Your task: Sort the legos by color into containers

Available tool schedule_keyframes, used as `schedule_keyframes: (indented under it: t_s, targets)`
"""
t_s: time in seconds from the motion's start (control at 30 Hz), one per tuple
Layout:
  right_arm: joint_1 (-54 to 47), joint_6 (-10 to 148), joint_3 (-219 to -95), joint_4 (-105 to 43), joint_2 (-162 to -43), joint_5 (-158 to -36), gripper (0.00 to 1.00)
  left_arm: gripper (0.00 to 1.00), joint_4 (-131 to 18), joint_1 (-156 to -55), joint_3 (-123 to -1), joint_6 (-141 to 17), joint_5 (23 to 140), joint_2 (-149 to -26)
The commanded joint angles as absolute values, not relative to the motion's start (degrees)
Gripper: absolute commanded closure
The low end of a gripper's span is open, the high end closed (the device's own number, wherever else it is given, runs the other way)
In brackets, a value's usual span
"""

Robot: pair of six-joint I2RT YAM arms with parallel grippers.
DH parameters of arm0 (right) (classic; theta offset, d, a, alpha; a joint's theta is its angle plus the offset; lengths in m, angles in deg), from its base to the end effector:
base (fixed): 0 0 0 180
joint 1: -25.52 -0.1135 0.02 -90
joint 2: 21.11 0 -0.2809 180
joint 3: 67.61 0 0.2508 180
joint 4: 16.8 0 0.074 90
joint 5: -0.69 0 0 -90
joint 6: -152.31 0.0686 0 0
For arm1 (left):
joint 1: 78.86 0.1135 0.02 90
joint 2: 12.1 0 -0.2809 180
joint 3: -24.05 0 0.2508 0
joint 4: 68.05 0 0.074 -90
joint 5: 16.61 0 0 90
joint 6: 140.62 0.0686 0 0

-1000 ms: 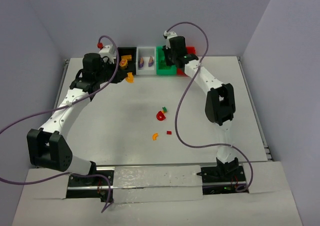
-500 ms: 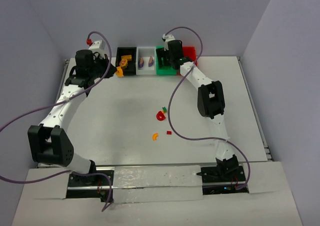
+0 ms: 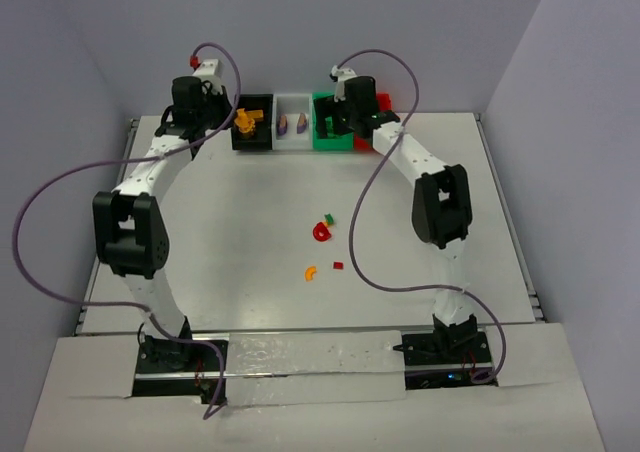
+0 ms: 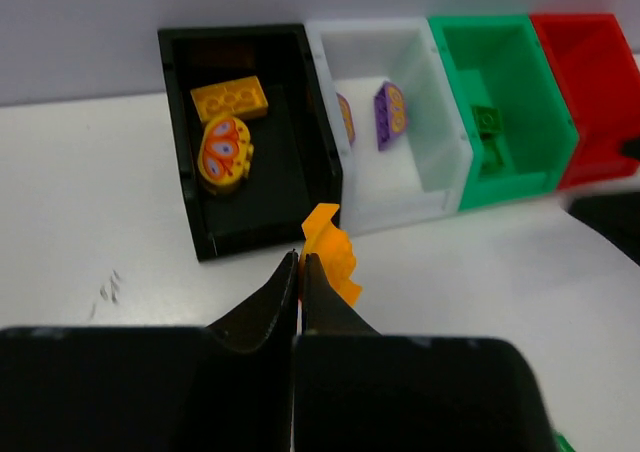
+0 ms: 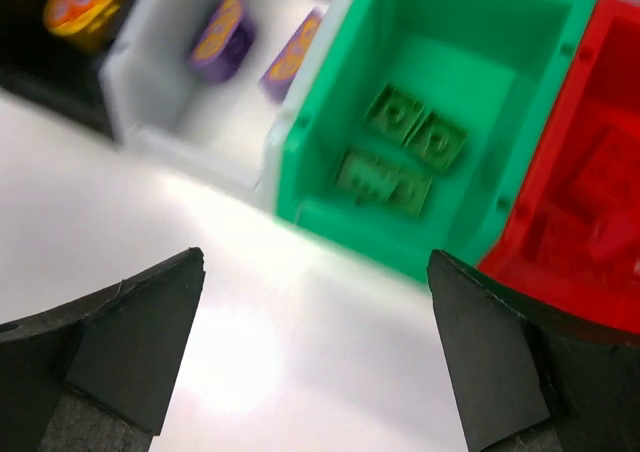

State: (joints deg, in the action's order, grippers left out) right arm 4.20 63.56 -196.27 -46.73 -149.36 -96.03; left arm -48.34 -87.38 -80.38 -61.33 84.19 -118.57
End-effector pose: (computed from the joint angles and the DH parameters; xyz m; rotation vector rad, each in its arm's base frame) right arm 0.5266 0.2141 0.2659 -0.4369 2.0565 0.3607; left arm 0.4744 -0.0841 0.3216 0.0881 1.9631 -0.4047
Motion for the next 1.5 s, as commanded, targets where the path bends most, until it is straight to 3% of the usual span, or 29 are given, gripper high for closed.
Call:
schedule_keyframes:
  t_s: [0.0,0.13,0.33,0.47,0.5,0.53,0.67,0.8,0.93,1.07,1.23,1.47]
  targets:
    - [4.4,65.4,-190.7,-47.9,-134.2,-100.9,0.0,1.0,-53.6,-87.0,-88.9,-58.8,82.4,-125.0]
    - [4.4,64.1,-186.0,-54.4,-129.0,-103.2,0.0,0.99,-54.6,-87.2,-97.1,-58.8,78.8,-134.5]
    - [3.6,60.4,-178.5,-62.9,-124.3,-105.8,0.0,0.89,-51.6,-87.2,-110.3,-56.7,75.1,-146.2]
    - [2.1,59.0,-171.6,-63.6,-120.0,-102.9,0.0,0.65,-51.7,-87.3,-111.4,-55.6,73.7,-148.6]
    - [1.6,59.2,-169.8,-63.5,-119.5,-102.6,0.0,0.53,-52.1,-87.3,-111.2,-55.3,73.7,-148.8]
    - [1.4,59.4,-168.8,-63.7,-118.6,-102.6,0.0,0.47,-52.6,-87.3,-110.9,-55.0,73.7,-148.8]
    - [-0.1,61.6,-164.5,-63.7,-116.9,-101.0,0.0,0.34,-52.2,-87.4,-111.9,-54.6,73.7,-148.0]
    - [-2.9,64.9,-161.5,-63.9,-116.4,-97.6,0.04,0.33,-49.9,-87.4,-112.5,-55.6,74.2,-143.4]
    - [-5.7,67.2,-159.8,-63.5,-116.9,-96.3,0.26,0.33,-49.8,-87.6,-104.6,-55.8,76.1,-132.6]
    - [-6.8,68.2,-160.9,-64.0,-121.0,-95.5,0.37,0.33,-48.3,-87.6,-92.1,-56.3,77.9,-121.1]
    - [-8.5,67.6,-164.2,-66.0,-126.3,-94.4,0.4,0.32,-47.9,-87.6,-76.9,-57.4,79.7,-108.9]
    - [-9.8,67.7,-166.7,-67.4,-130.1,-91.9,0.45,0.3,-47.6,-87.6,-67.6,-60.6,81.5,-99.8]
